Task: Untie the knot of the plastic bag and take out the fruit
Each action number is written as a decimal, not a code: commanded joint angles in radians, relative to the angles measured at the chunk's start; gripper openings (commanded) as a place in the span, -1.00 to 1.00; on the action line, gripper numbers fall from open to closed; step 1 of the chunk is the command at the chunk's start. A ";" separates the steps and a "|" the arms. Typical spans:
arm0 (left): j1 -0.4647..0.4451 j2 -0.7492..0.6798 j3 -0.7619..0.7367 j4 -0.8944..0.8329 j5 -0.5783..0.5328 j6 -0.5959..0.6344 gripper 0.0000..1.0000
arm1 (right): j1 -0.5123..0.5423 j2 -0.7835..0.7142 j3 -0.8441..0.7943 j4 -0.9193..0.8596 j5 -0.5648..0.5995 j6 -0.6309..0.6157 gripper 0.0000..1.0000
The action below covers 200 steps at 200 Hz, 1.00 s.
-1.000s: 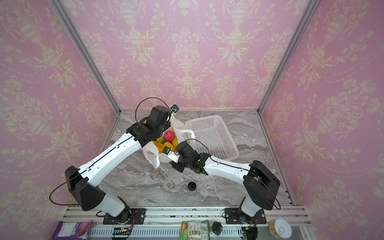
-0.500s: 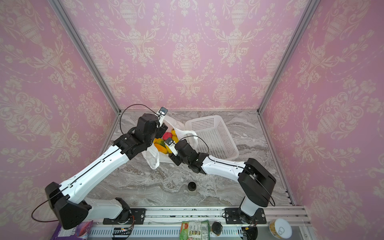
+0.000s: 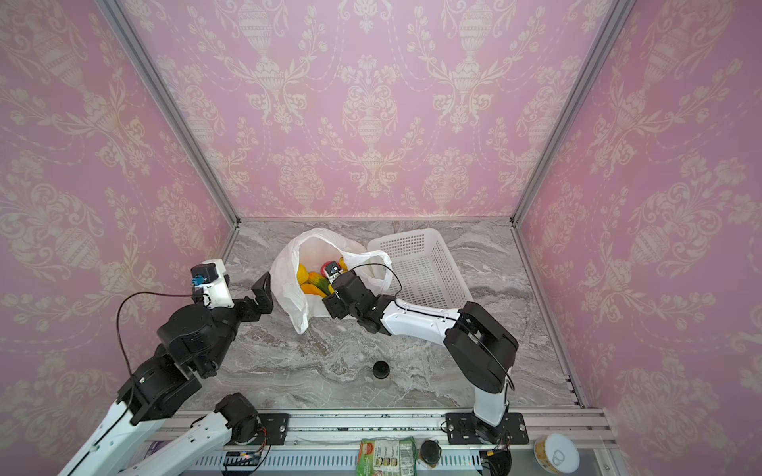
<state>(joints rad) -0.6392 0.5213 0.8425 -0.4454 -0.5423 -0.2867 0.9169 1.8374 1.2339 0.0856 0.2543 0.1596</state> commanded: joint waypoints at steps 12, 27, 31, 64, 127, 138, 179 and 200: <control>-0.003 0.026 -0.080 -0.038 0.119 -0.063 0.99 | 0.018 0.044 0.039 -0.065 0.081 0.073 0.80; -0.003 0.094 -0.090 -0.022 0.139 -0.058 0.99 | 0.040 0.049 0.026 -0.038 0.082 0.062 0.95; -0.003 0.115 -0.090 -0.016 0.152 -0.056 0.99 | 0.048 0.049 0.022 -0.027 0.081 0.054 0.96; -0.004 0.244 -0.093 -0.005 0.193 -0.071 0.99 | 0.071 0.074 0.048 -0.034 0.087 0.059 1.00; -0.003 0.268 -0.193 0.002 0.088 -0.075 -0.33 | 0.066 0.060 0.057 -0.063 0.182 0.074 1.00; -0.002 0.263 -0.210 0.006 0.088 -0.067 -0.61 | 0.061 0.060 0.057 -0.072 0.214 0.086 0.97; -0.002 0.231 -0.233 0.055 0.204 -0.027 -0.96 | 0.009 0.108 0.090 -0.144 0.199 0.155 0.80; -0.002 0.207 -0.232 0.059 0.216 -0.024 -1.00 | -0.004 0.145 0.123 -0.158 0.138 0.152 0.75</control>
<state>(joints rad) -0.6392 0.7612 0.6193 -0.4152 -0.3717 -0.3359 0.9276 1.9305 1.3083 -0.0219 0.4320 0.2756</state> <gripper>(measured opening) 0.048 0.887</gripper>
